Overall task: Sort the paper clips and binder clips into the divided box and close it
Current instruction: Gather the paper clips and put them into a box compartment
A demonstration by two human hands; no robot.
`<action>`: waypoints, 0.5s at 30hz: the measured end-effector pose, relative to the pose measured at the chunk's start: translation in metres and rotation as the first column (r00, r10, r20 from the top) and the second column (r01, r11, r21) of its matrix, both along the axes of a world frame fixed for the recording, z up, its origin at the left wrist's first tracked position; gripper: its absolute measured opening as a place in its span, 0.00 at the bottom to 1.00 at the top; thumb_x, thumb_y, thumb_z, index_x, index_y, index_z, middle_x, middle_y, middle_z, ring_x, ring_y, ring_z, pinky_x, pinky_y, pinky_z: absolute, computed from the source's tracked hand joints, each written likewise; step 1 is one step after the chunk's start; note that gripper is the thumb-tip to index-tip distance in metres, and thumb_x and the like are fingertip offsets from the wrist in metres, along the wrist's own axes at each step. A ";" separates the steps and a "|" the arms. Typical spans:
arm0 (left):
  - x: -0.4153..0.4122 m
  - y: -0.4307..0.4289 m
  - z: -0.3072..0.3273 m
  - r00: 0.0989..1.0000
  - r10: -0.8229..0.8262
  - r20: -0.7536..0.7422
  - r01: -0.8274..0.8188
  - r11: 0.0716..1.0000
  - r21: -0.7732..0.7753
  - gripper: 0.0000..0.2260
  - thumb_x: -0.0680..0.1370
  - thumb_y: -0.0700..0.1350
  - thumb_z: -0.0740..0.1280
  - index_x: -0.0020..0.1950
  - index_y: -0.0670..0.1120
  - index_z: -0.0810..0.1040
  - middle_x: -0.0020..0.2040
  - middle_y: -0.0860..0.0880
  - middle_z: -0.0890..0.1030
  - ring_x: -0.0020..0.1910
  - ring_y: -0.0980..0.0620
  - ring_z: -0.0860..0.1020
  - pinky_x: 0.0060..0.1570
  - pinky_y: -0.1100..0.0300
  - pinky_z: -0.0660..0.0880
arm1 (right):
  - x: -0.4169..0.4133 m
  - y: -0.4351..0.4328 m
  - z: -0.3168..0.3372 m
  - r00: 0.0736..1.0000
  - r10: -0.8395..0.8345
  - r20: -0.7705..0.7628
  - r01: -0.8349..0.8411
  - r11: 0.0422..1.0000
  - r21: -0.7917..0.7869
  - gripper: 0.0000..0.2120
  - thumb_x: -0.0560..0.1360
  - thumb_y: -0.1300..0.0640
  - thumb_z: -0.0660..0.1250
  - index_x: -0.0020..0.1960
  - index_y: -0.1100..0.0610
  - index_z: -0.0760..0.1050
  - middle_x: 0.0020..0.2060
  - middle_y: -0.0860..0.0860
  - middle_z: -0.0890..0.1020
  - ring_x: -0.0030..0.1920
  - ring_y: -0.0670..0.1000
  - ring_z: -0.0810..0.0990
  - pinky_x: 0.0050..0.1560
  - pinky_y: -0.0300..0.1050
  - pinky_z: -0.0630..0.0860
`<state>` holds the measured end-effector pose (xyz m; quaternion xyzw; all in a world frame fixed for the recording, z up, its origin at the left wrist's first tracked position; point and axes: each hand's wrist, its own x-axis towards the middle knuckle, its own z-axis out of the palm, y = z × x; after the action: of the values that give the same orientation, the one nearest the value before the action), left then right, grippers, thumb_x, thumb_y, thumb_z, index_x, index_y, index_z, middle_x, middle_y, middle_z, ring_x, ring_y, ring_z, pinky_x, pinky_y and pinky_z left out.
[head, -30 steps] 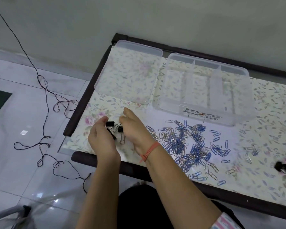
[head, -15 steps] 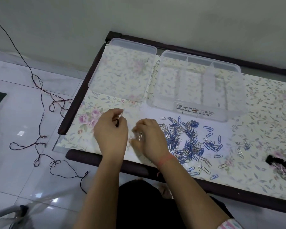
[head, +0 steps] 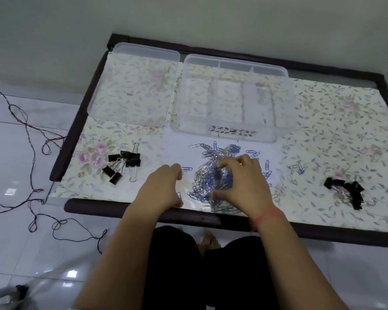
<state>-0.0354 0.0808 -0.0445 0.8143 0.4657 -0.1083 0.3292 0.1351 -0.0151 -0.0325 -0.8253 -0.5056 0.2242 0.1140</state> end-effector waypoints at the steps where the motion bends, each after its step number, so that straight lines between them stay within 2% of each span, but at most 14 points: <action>1: 0.004 0.000 -0.002 1.000 -0.004 0.015 0.004 1.000 -0.001 0.23 0.61 0.42 0.77 0.49 0.48 0.69 0.44 0.49 0.72 0.43 0.48 0.71 0.38 0.56 0.67 | 0.002 -0.006 0.000 1.000 -0.013 0.001 0.013 0.996 -0.086 0.35 0.57 0.45 0.78 0.61 0.48 0.70 0.54 0.51 0.69 0.58 0.53 0.66 0.54 0.46 0.70; 4: 0.016 0.000 -0.006 0.998 0.011 0.062 -0.010 1.000 -0.006 0.20 0.61 0.41 0.77 0.45 0.48 0.70 0.40 0.50 0.74 0.41 0.49 0.71 0.35 0.59 0.63 | 0.004 -0.015 -0.005 0.999 -0.032 -0.037 0.025 0.981 -0.192 0.43 0.55 0.49 0.80 0.66 0.51 0.64 0.58 0.56 0.66 0.56 0.59 0.72 0.55 0.49 0.74; 8: 0.036 -0.005 -0.009 0.991 0.017 0.131 -0.019 1.000 0.011 0.16 0.63 0.40 0.76 0.44 0.47 0.73 0.39 0.50 0.75 0.41 0.49 0.73 0.37 0.59 0.64 | -0.002 -0.005 -0.014 0.994 -0.033 -0.100 0.026 0.998 -0.065 0.39 0.58 0.54 0.79 0.65 0.52 0.66 0.56 0.55 0.66 0.50 0.58 0.76 0.49 0.43 0.73; 12: 0.045 -0.010 -0.008 0.972 0.092 0.214 -0.102 0.994 0.036 0.12 0.64 0.38 0.75 0.43 0.46 0.76 0.39 0.49 0.77 0.42 0.46 0.77 0.39 0.59 0.68 | 0.005 -0.003 -0.017 0.980 -0.126 -0.153 0.133 0.990 0.036 0.33 0.59 0.51 0.78 0.61 0.51 0.69 0.51 0.51 0.66 0.48 0.55 0.75 0.43 0.42 0.70; 15: 0.034 -0.010 -0.007 0.947 0.186 0.263 -0.206 0.977 0.052 0.12 0.63 0.37 0.74 0.44 0.45 0.78 0.40 0.49 0.79 0.39 0.51 0.76 0.38 0.61 0.69 | 0.011 -0.013 -0.016 0.994 -0.097 -0.058 0.096 0.995 -0.032 0.39 0.56 0.46 0.79 0.62 0.49 0.66 0.54 0.52 0.67 0.51 0.55 0.74 0.44 0.46 0.74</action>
<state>-0.0010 0.0706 -0.0511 0.7835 0.5017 0.0496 0.3633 0.1458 -0.0282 -0.0486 -0.8433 -0.4581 0.2503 0.1275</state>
